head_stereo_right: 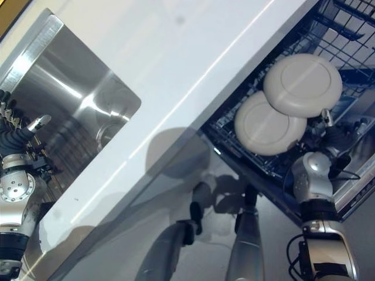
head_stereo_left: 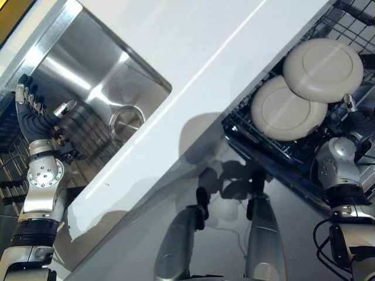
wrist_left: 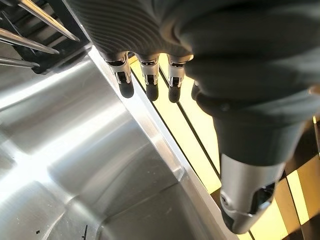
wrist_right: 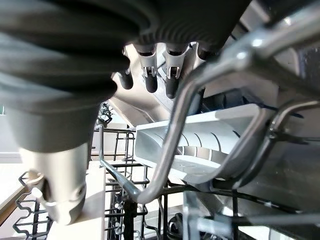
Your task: Pick up plates and place into dishwasher.
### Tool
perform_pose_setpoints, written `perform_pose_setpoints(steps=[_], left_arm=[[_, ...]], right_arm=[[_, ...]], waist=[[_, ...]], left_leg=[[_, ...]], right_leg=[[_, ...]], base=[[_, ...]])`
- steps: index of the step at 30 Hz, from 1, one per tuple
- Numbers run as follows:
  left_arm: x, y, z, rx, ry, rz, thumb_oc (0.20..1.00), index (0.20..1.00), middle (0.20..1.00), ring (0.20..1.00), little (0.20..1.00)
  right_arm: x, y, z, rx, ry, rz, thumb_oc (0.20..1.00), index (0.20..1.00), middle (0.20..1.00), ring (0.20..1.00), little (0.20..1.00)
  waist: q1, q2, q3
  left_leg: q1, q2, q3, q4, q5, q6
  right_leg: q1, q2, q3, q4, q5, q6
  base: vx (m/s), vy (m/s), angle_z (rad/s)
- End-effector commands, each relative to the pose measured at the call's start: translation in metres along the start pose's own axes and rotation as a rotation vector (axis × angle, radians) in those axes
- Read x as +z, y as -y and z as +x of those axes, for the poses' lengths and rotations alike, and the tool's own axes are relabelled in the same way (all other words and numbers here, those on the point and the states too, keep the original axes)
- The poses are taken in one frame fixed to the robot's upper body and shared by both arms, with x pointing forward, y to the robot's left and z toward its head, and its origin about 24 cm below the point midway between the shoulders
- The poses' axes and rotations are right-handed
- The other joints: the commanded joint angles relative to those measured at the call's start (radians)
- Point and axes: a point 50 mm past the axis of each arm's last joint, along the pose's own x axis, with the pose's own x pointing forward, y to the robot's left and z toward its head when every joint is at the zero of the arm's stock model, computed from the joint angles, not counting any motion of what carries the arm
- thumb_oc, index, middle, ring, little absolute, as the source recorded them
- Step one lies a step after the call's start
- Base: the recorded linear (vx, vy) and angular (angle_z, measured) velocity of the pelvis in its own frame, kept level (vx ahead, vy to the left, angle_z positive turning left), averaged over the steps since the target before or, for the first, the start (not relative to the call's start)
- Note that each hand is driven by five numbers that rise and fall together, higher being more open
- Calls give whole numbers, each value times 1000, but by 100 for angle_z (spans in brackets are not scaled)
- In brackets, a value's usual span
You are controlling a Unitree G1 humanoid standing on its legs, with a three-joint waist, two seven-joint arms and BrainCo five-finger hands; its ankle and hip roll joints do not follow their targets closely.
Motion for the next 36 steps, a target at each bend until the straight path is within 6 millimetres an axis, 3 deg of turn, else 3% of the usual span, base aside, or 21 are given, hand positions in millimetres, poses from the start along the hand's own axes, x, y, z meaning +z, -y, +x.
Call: perform_pose_setpoints(steps=[1,14,18,23,29,36], left_arm=[[-31,61,-57,-59,-149,-226,1000,1000,1000,1000,1000],[-27,69,-59,-76,-153,-238,1000,1000,1000,1000,1000],[-28,68,-63,-79,-158,-246,1000,1000,1000,1000,1000],[-26,63,-63,-89,-150,-242,1000,1000,1000,1000,1000],[-23,65,-57,-134,-127,-230,1000,1000,1000,1000,1000],[-18,56,-49,-159,-116,-227,1000,1000,1000,1000,1000]], right_arm=[[7,-6,8,75,-33,80,1000,1000,1000,1000,1000],[25,-65,-12,467,-10,189,1000,1000,1000,1000,1000],[32,-95,-40,779,3,252,1000,1000,1000,1000,1000],[39,-128,-98,1174,46,290,1000,1000,1000,1000,1000],[58,-164,-145,1408,149,210,1000,1000,1000,1000,1000],[78,-189,-167,1484,252,137,1000,1000,1000,1000,1000]], waist=[[-8,15,30],[27,33,30],[42,32,30],[57,10,30],[95,-11,30],[151,-28,30]], left_leg=[[-168,-6,-15,64,77,41],[-224,-23,-36,53,105,35],[-229,-30,-46,35,112,35],[-230,-35,-58,13,119,35],[-205,-40,-80,-4,122,37],[-133,-45,-105,-21,114,39]], right_leg=[[-12,96,-34,-37,-81,-77],[-78,91,-50,-7,-89,-84],[-86,88,-61,-13,-84,-84],[-79,85,-80,-33,-71,-80],[-37,82,-108,-61,-60,-74],[67,74,-156,-90,-66,-72]], base=[[0,0,0],[11,3,0],[0,0,0],[0,0,0],[-27,-35,8],[-36,-22,11]])
